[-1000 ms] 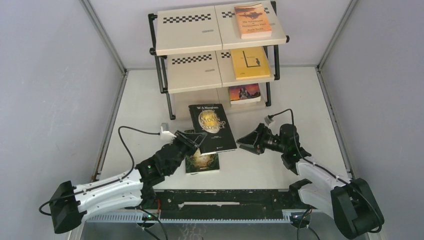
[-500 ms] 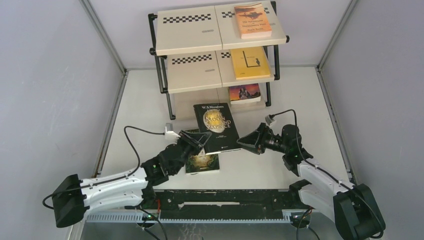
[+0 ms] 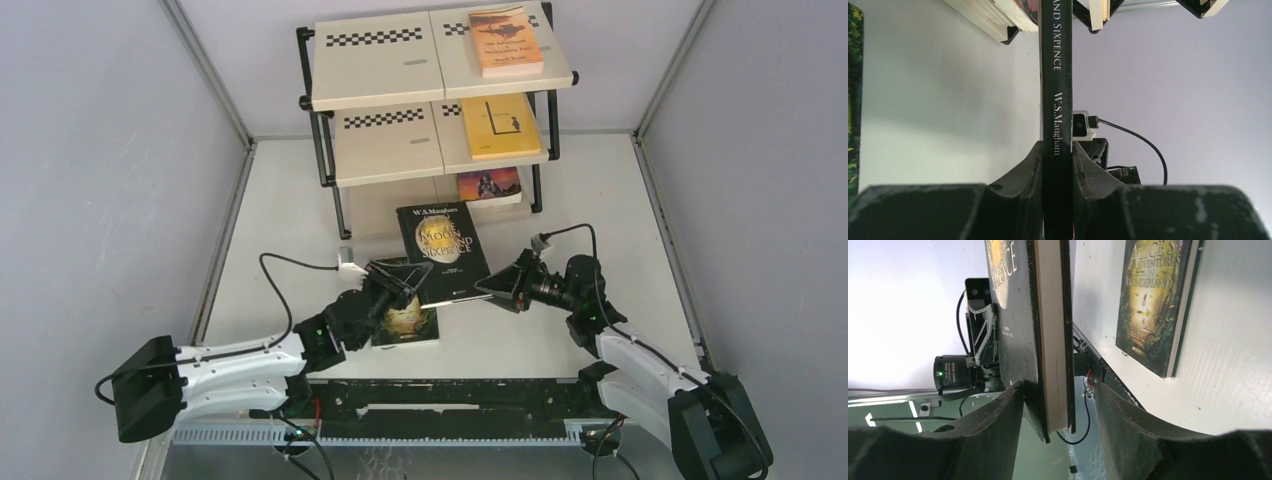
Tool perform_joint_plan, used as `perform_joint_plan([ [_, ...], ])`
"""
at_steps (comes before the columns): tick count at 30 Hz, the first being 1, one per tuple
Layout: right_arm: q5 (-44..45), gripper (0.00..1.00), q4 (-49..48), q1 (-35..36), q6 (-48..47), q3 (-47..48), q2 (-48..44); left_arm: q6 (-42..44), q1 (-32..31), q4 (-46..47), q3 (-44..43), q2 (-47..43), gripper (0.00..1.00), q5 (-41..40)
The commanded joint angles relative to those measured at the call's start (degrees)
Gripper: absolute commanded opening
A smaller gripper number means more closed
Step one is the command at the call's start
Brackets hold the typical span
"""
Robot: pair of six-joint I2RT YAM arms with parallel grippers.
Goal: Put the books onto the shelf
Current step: Pick up the book from the center of the board.
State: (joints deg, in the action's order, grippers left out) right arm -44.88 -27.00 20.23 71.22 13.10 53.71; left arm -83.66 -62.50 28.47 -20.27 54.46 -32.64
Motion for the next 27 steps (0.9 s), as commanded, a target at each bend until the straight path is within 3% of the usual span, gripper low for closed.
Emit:
perform_joint_plan([
  [1, 0.30, 0.61, -4.36, 0.86, 2.41, 0.33, -2.12, -2.40, -1.31, 13.08, -6.93, -0.05, 0.00, -1.40],
  [9, 1.01, 0.58, -4.66, 1.53, 4.61, 0.30, -4.79, -3.23, -3.26, 16.02, -6.89, 2.64, 0.00, -2.10],
  [15, 1.44, 0.48, -5.56, 1.80, 6.69, -0.21, -6.43, -4.02, -4.69, 18.59, -7.15, 5.13, 0.00, -2.79],
  [27, 1.80, 0.07, -3.47, 0.82, 8.72, -1.62, -11.63, -5.42, -6.62, 26.95, -5.69, 9.29, 0.00, -2.67],
])
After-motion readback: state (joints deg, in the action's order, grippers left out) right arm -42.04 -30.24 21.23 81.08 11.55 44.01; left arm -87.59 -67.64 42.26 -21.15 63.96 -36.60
